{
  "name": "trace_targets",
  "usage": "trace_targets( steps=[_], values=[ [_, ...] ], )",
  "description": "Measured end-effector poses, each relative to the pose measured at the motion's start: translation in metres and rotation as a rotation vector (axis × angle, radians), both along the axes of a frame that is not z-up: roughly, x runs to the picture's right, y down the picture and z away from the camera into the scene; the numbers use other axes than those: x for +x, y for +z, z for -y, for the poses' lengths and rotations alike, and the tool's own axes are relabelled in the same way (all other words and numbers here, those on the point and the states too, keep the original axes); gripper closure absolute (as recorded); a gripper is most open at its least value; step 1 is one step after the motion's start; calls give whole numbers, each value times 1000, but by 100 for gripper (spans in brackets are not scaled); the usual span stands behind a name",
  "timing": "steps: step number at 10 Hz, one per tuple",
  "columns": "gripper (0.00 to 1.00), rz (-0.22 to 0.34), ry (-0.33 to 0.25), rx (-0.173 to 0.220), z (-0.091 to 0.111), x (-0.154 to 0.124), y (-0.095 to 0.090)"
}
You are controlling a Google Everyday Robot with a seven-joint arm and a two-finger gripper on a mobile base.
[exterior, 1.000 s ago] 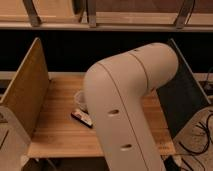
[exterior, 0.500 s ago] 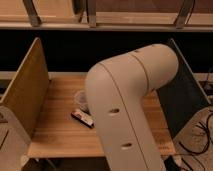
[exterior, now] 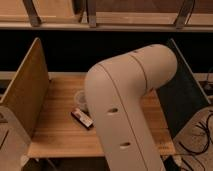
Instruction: Wipe the white sponge on the table
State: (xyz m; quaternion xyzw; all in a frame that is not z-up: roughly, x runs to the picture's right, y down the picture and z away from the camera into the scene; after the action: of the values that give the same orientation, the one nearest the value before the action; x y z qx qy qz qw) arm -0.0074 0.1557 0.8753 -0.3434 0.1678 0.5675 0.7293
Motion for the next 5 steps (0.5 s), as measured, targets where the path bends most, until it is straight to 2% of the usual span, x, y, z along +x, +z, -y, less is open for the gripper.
trace_targets(
  steps=[2, 5],
  values=[
    [100, -15, -12, 17, 5, 5, -3],
    [100, -81, -41, 23, 3, 28, -11]
  ],
)
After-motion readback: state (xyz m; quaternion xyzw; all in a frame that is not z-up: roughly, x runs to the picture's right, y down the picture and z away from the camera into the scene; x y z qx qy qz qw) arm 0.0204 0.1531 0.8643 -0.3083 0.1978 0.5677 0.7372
